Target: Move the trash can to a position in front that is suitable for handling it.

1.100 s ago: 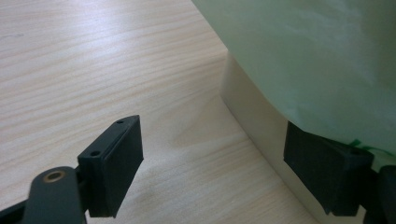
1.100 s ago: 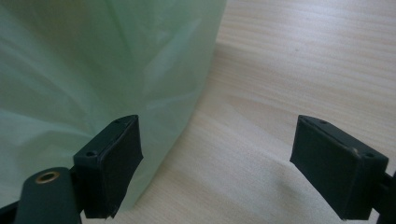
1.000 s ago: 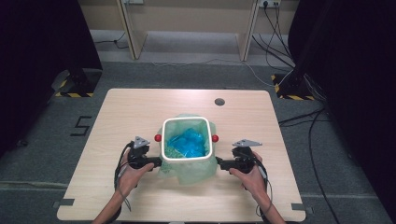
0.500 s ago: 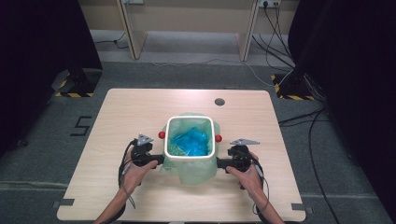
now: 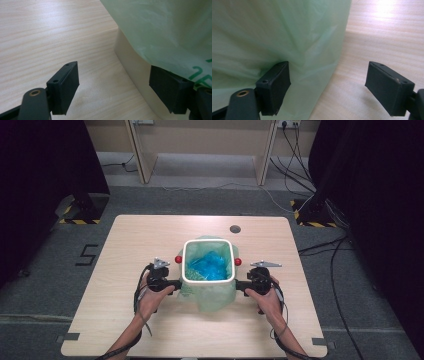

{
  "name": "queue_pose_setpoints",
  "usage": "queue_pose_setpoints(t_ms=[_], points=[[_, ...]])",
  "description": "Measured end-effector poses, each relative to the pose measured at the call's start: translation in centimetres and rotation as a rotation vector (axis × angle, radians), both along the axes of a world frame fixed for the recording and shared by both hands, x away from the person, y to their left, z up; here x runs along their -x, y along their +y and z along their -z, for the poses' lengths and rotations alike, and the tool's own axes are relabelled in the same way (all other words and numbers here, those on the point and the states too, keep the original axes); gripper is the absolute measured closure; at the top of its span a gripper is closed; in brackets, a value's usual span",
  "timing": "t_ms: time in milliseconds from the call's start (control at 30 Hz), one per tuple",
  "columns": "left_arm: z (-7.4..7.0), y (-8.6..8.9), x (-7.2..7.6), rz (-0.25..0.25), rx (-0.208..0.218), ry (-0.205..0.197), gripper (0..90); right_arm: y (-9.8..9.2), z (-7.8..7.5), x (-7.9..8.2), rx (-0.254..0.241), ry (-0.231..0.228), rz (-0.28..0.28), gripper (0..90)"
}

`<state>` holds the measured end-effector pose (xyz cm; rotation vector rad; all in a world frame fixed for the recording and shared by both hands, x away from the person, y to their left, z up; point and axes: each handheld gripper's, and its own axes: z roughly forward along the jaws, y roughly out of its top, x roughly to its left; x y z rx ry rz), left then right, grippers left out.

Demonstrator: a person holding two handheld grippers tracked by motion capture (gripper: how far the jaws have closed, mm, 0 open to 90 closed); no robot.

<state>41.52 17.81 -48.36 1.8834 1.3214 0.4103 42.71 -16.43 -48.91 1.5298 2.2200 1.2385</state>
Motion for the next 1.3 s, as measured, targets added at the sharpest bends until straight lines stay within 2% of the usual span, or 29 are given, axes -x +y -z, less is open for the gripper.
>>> queue_pose_setpoints(t_ms=[233,400,833,1067,1200,1300], points=[[-0.1,0.0,-1.2,-0.007,0.006,0.015,22.9,-0.2,0.1,-1.0,-0.016,0.002,0.012,20.1],[0.0,-0.1,-1.7,-0.012,0.013,0.018,22.5,-0.3,0.3,-1.7,-0.042,0.015,0.023,19.9],[0.2,-0.5,-2.5,-0.017,0.025,0.025,22.3,-0.7,0.4,-2.7,-0.062,0.014,0.048,20.2],[0.5,-0.2,-2.6,-0.03,0.075,0.032,20.8,-0.8,0.4,-2.7,-0.068,0.018,0.054,17.9],[0.3,0.5,-2.0,-0.042,0.109,0.023,18.8,-1.4,0.3,-2.5,-0.067,0.013,0.063,17.8],[0.1,1.0,-1.4,-0.042,0.114,0.018,18.8,-2.0,0.1,-2.4,-0.074,0.012,0.072,17.7]])
